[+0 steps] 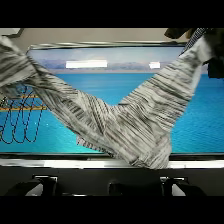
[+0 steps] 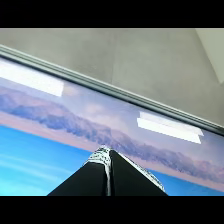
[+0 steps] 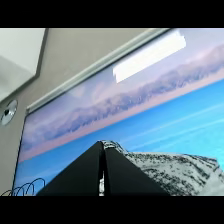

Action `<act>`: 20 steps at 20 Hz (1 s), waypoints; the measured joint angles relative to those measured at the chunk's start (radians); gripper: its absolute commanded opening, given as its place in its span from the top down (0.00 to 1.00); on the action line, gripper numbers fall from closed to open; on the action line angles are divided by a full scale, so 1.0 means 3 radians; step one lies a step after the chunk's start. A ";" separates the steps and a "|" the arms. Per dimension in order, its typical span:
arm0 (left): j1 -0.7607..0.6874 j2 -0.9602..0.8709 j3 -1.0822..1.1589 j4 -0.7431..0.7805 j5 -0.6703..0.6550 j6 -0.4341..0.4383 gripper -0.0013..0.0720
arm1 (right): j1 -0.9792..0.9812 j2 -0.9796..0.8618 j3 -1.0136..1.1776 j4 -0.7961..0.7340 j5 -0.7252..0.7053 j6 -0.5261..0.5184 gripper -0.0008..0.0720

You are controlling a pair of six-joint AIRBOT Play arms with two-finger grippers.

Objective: Fold the clothes and pants, and hang the long-sleeved shirts on hangers.

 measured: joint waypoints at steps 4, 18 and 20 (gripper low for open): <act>0.0000 -0.0754 -0.0042 -0.0323 0.0083 -0.0022 0.95 | 0.0024 -0.0690 0.0000 0.0245 0.0053 -0.0135 0.95; 0.0094 -0.1512 -0.0037 -0.0698 -0.1033 -0.0022 0.00 | 0.0088 -0.1254 -0.0013 -0.0469 0.1043 -0.0584 0.13; 0.0173 -0.1467 -0.0037 -0.0697 -0.1212 0.0018 0.00 | -0.0142 -0.0996 -0.0165 -0.0694 0.1270 -0.0627 0.04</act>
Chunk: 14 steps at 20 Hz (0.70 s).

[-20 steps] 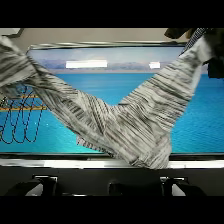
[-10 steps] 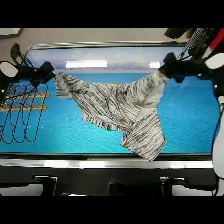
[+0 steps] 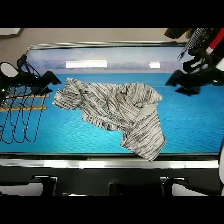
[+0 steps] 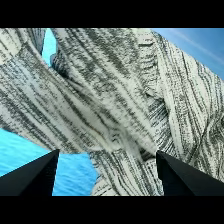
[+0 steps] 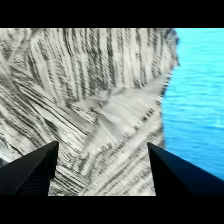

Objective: Fold the clothes and pants, and hang the long-sleeved shirts on hangers.

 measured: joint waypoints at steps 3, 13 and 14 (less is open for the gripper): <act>0.0074 0.0071 -0.0093 -0.0003 -0.0191 0.0085 0.00 | -0.0303 0.0449 -0.0643 -0.0158 0.0183 -0.0041 0.04; 0.0085 0.0134 -0.0764 -0.0184 -0.0174 0.0207 0.00 | -0.0501 0.1017 -0.2922 0.0399 -0.0682 -0.0393 0.04; 0.0085 0.0134 -0.0786 -0.0187 -0.0170 0.0230 0.00 | -0.0502 0.1005 -0.2997 0.0429 -0.0767 -0.0421 0.04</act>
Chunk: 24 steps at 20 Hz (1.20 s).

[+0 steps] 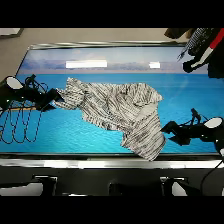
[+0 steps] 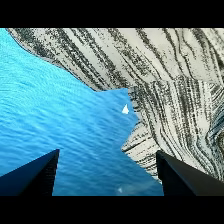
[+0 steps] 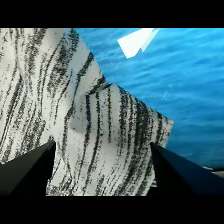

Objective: Fold the clothes and pants, and hang the long-sleeved shirts on hangers.

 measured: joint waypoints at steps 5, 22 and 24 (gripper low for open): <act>0.0000 -0.0034 -0.0074 -0.0017 0.0006 0.0041 0.00 | -0.0001 -0.0298 -0.0164 0.0448 -0.0224 -0.0310 0.91; -0.0636 -0.0505 -0.0095 -0.0371 0.0510 0.0159 0.00 | -0.0006 -0.0693 0.2252 -0.1499 0.0256 0.0707 0.94; -0.0746 -0.0563 -0.0095 -0.0465 0.0649 0.0140 0.00 | -0.0006 -0.0748 0.2377 -0.1569 0.0257 0.0734 0.85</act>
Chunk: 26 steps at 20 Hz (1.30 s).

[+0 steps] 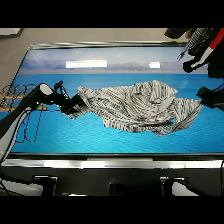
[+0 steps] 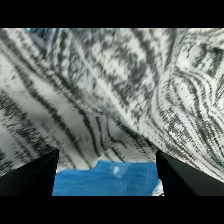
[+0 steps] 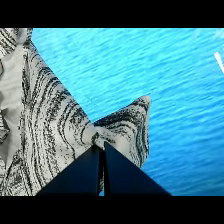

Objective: Fold the clothes and pants, and hang the long-sleeved shirts on hangers.

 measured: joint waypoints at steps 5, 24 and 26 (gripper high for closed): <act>-0.0217 -0.0156 0.0000 -0.0193 0.0181 -0.0024 0.00 | 0.0000 -0.0099 0.0102 -0.0058 0.0122 0.0006 0.27; -0.0365 -0.0407 0.0003 -0.0486 0.0444 -0.0037 0.00 | 0.0006 -0.0153 -0.1713 0.1694 -0.0318 -0.0354 0.16; -0.0364 -0.0412 0.0003 -0.0496 0.0441 -0.0036 0.00 | 0.0006 -0.0179 -0.1765 0.1798 -0.0458 -0.0367 0.45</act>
